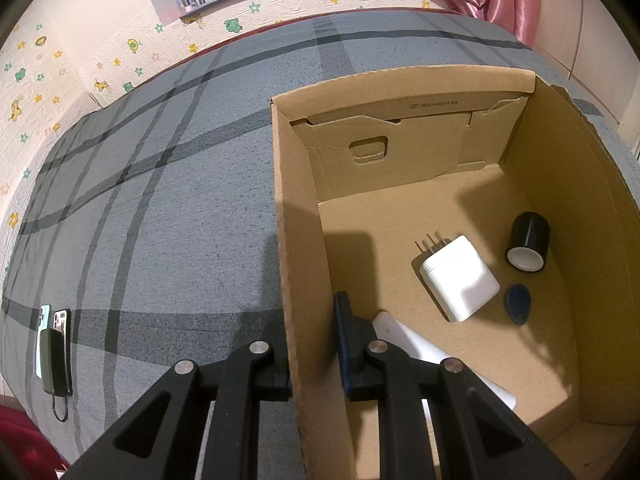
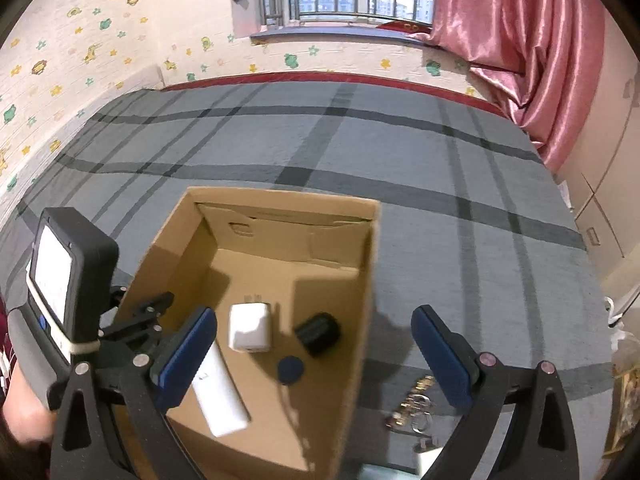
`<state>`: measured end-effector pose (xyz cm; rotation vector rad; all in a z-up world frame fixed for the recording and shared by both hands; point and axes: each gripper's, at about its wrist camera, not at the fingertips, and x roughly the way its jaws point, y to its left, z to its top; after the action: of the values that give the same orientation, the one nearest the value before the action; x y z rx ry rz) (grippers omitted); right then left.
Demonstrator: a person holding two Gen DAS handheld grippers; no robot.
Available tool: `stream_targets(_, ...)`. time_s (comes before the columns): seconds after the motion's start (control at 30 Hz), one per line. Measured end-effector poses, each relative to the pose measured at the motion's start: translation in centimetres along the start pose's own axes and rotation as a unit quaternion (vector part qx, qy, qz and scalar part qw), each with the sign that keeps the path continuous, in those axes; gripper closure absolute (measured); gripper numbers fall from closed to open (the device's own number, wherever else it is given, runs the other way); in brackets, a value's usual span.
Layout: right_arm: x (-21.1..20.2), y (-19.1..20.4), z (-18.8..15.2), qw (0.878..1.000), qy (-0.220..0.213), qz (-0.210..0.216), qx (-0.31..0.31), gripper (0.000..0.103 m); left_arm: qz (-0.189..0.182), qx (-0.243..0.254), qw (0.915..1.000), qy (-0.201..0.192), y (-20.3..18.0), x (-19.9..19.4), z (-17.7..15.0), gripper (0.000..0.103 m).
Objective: Organize rigid objects
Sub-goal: 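Move the right tool out of the box over the light-blue bottle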
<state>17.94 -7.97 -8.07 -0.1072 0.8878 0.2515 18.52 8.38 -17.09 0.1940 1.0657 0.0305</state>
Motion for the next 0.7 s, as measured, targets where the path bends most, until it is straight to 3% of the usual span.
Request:
stream_targets(0.33, -3.2, -4.8, -1.6, 1.000, -0.008, -0.020, 0.017, 0.003, 0.001, 0.001, 1.0000, 0.000, 0.0, 0.0, 0.0, 0.086)
stream_targets(0.7, -4.7, -8.7, -6.2, 0.998, 0.003, -0.037, 0.045, 0.003, 0.003, 0.002, 1.0000, 0.001, -0.1, 0.0, 0.1, 0.086)
